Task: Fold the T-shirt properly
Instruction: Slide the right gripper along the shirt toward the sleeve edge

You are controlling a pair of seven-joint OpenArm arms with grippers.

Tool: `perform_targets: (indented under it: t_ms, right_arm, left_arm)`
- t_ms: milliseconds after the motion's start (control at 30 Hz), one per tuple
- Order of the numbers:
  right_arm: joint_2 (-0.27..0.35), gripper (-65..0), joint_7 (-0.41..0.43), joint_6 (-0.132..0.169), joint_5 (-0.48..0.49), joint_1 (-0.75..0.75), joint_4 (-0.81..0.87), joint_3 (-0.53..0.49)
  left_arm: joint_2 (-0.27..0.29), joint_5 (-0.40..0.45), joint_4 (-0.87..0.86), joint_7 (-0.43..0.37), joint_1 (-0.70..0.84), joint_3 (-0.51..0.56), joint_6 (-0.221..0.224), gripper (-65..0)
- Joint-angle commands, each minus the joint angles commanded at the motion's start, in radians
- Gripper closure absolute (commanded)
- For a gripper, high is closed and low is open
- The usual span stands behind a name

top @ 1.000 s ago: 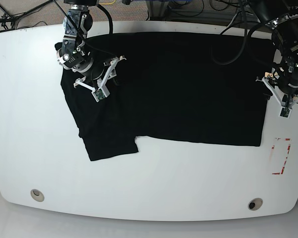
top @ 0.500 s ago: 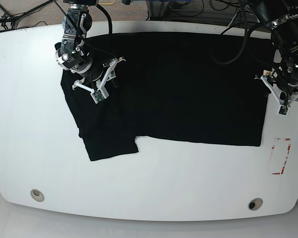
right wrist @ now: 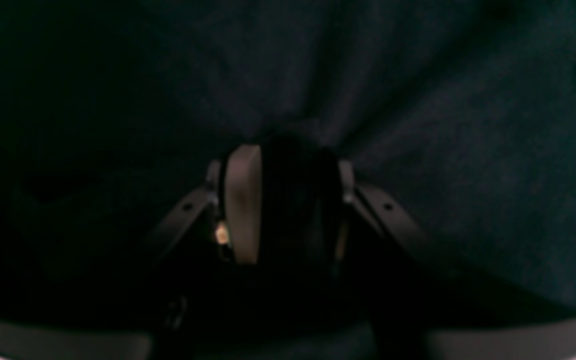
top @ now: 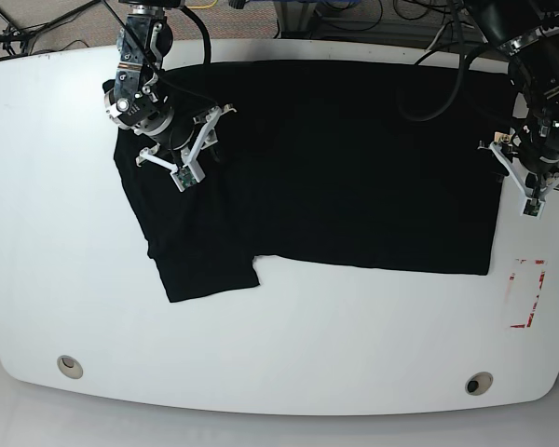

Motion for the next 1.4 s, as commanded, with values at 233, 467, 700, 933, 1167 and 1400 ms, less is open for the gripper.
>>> perform_targets:
  t_ms: [233, 467, 700, 933, 1167, 1400]
  right_arm:
    - [0.000, 0.0, 0.000, -0.002, 0.000, 0.002, -0.003, 0.002]
    - [0.000, 0.0, 0.000, -0.002, 0.000, -0.002, 0.009, 0.003]
    - [0.000, 0.0, 0.000, -0.002, 0.000, -0.006, 0.097, 0.003]
    - [0.000, 0.0, 0.000, -0.002, 0.000, 0.008, 0.123, 0.002]
    - [0.000, 0.0, 0.000, 0.002, 0.000, 0.035, 0.117, -0.002]
    - [0.000, 0.0, 0.000, 0.002, 0.000, 0.061, 0.103, -0.002]
  left_arm:
    - [0.000, 0.000, 0.000, 0.000, 0.002, 0.000, 0.000, -34.6]
    - [0.000, 0.000, 0.000, 0.000, 0.003, 0.000, 0.000, -34.6]
    - [0.000, 0.000, 0.002, 0.000, 0.003, 0.000, 0.000, -34.6]
    - [0.000, 0.000, 0.000, 0.000, 0.005, 0.000, 0.000, -34.6]
    - [0.000, 0.000, 0.000, 0.002, 0.005, 0.000, 0.000, -34.6]
    - [0.000, 0.000, 0.002, 0.002, 0.012, -0.002, 0.000, -34.6]
